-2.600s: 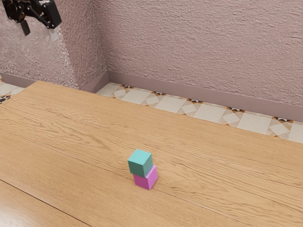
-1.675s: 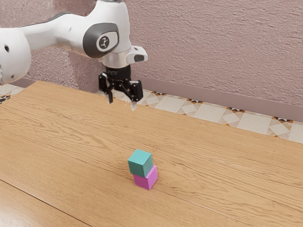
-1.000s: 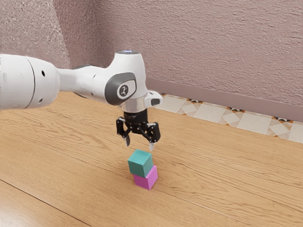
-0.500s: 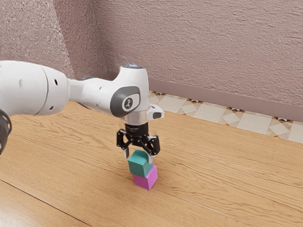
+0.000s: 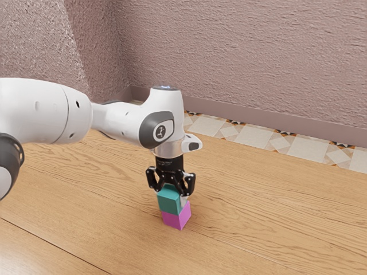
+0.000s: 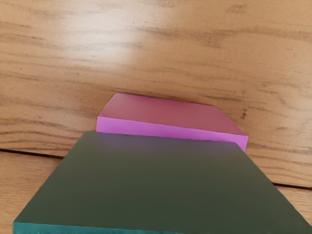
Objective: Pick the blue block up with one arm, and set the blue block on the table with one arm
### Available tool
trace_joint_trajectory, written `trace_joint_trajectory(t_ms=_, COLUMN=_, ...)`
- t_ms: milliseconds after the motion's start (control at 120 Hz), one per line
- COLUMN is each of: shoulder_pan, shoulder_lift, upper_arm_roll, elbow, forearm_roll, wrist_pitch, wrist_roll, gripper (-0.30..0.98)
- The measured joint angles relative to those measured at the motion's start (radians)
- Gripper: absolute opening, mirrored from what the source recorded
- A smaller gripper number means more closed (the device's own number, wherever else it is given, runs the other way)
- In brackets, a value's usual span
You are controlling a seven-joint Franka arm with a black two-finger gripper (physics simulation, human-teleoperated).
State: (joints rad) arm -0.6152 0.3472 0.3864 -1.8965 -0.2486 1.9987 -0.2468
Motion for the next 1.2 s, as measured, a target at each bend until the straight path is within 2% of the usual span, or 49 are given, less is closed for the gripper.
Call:
trace_joint_trajectory(t_ms=133, shoulder_pan=-0.001, shoulder_lift=-0.004, upper_arm_roll=0.007, elbow=0.004, forearm_roll=0.005, wrist_pitch=0.001, wrist_roll=-0.003, gripper=0.35)
trace_joint_trajectory(t_ms=267, shoulder_pan=0.0, shoulder_lift=-0.015, upper_arm_roll=0.062, elbow=0.007, forearm_roll=0.011, wrist_pitch=0.0, wrist_roll=0.004, gripper=0.3)
trace_joint_trajectory(t_ms=542, shoulder_pan=0.014, shoulder_lift=-0.012, upper_arm_roll=0.174, elbow=0.005, forearm_roll=0.014, wrist_pitch=-0.009, wrist_roll=0.042, gripper=0.3)
trace_joint_trajectory(t_ms=733, shoulder_pan=0.02, shoulder_lift=0.029, upper_arm_roll=0.188, elbow=0.0, forearm_roll=0.003, wrist_pitch=-0.015, wrist_roll=0.068, gripper=0.3)
trace_joint_trajectory(t_ms=800, shoulder_pan=0.02, shoulder_lift=0.035, upper_arm_roll=0.188, elbow=-0.003, forearm_roll=-0.003, wrist_pitch=-0.017, wrist_roll=0.077, gripper=0.44)
trace_joint_trajectory(t_ms=1058, shoulder_pan=0.016, shoulder_lift=0.02, upper_arm_roll=0.199, elbow=0.009, forearm_roll=-0.009, wrist_pitch=-0.021, wrist_roll=0.11, gripper=0.59)
trace_joint_trajectory(t_ms=1200, shoulder_pan=-0.002, shoulder_lift=0.001, upper_arm_roll=0.208, elbow=0.13, forearm_roll=0.017, wrist_pitch=-0.084, wrist_roll=0.123, gripper=0.64)
